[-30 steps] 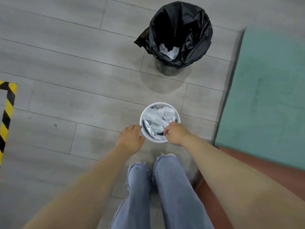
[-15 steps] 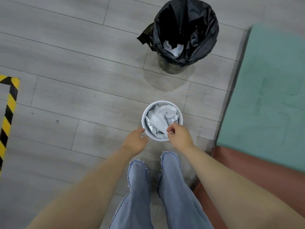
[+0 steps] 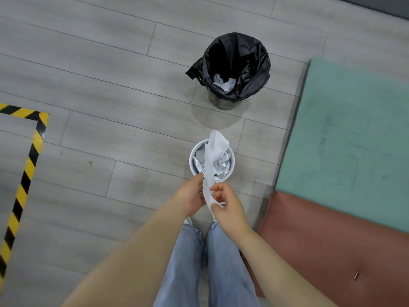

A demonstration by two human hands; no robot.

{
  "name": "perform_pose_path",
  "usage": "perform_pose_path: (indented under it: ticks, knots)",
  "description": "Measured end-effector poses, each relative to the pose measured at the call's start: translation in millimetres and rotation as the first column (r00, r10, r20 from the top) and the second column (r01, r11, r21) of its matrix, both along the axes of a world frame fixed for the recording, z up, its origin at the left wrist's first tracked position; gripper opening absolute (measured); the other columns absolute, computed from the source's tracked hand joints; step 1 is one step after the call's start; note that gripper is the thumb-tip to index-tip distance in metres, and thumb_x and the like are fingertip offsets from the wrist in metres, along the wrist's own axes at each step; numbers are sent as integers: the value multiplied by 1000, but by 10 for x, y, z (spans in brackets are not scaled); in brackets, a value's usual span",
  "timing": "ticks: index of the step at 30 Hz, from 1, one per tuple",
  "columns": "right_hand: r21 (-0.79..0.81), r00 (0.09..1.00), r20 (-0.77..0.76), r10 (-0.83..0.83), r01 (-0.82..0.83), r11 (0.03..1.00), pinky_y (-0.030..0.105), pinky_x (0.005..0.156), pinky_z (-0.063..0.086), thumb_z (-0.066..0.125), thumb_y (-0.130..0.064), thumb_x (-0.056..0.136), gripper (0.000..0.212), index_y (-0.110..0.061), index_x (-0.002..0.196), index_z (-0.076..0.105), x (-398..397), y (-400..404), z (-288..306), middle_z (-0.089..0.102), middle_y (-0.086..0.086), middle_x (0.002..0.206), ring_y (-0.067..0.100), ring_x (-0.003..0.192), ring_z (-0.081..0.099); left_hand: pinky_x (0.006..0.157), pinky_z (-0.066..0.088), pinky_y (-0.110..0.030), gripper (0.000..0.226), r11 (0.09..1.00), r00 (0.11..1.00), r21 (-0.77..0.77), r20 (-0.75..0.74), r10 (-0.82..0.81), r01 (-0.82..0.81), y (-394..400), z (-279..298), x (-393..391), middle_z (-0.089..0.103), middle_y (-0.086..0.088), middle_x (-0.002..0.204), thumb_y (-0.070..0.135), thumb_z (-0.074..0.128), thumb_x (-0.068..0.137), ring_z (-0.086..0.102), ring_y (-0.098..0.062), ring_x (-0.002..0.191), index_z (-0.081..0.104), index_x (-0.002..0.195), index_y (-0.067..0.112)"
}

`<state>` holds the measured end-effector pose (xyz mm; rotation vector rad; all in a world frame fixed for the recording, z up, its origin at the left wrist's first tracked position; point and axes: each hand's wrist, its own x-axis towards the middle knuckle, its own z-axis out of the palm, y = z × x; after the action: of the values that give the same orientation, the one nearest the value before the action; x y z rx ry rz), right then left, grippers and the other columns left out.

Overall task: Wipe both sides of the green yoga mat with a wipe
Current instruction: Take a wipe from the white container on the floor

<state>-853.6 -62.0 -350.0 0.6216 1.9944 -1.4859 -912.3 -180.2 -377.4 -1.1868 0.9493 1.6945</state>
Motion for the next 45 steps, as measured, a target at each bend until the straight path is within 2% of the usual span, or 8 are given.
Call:
perform_pose_path:
  ticks: [8, 14, 17, 21, 26, 30, 38, 45]
  knots:
    - [-75, 924, 58, 378, -373, 925, 15, 74, 45, 57, -6, 81, 43, -35, 111, 46, 260, 249, 264, 60, -12, 82, 2, 78, 54, 39, 36, -18, 17, 989, 983, -26, 110, 149, -147, 34, 208, 107, 61, -3, 79, 21, 44, 104, 38, -7, 40, 53, 106, 7]
    - [-99, 936, 352, 25, 11, 995, 29, 70, 46, 54, -13, 91, 7, -19, 94, 56, 120, 355, 83, 68, 2, 82, 15, 72, 55, 37, 17, -16, 14, 954, 964, -217, -122, -236, 206, -101, 438, 256, 40, 4, 64, 14, 36, 102, 21, -4, 39, 49, 107, 13]
    - [-198, 852, 521, -52, 180, 964, 30, 73, 50, 50, -27, 96, 18, -11, 100, 58, -50, 316, 173, 68, 8, 88, 20, 75, 58, 41, 17, -17, 18, 933, 922, -226, -206, -327, 280, -149, 638, 339, 40, 7, 59, 16, 36, 101, 20, -6, 44, 51, 111, 11]
    - [-368, 736, 664, -133, 476, 799, 39, 84, 55, 49, -47, 95, 47, -2, 110, 56, -267, 167, 366, 67, 15, 93, 29, 85, 65, 43, 19, -18, 16, 968, 940, -126, -243, -240, 215, -193, 930, 425, 42, 3, 59, 21, 37, 103, 22, -8, 46, 48, 96, 11]
    - [-399, 648, 701, -296, 702, 590, 36, 53, 55, 50, -37, 96, 45, -6, 128, 53, -552, 59, 558, 64, 10, 88, 24, 62, 67, 49, 27, -21, 32, 953, 924, 95, -290, -250, 287, -289, 1184, 508, 46, -1, 66, 18, 30, 103, 33, -11, 52, 58, 108, 2]
    - [-376, 582, 704, -407, 791, 482, 37, 74, 58, 53, -27, 95, 39, -3, 126, 55, -679, 140, 645, 69, 12, 99, 24, 83, 68, 62, 37, -27, 39, 872, 829, 73, -356, -431, 484, -437, 1306, 605, 52, -1, 67, 25, 41, 95, 43, -14, 60, 69, 111, 3]
    - [-370, 789, 553, -267, 520, 770, 26, 62, 53, 55, -22, 94, 24, -10, 113, 66, -539, 153, 850, 65, 0, 96, 13, 81, 60, 88, 43, -35, 50, 804, 775, -47, -240, -585, 592, -563, 1251, 741, 66, -9, 108, 32, 52, 69, 58, -15, 95, 70, 112, 15]
    - [-366, 964, 264, 17, 84, 927, 31, 73, 49, 58, -3, 84, 32, -16, 113, 64, -285, 126, 1149, 67, 7, 93, 16, 82, 61, 96, 45, -32, 42, 954, 939, 18, -180, -293, 301, -298, 1257, 540, 69, -1, 97, 46, 39, 101, 62, -15, 93, 65, 111, 14]
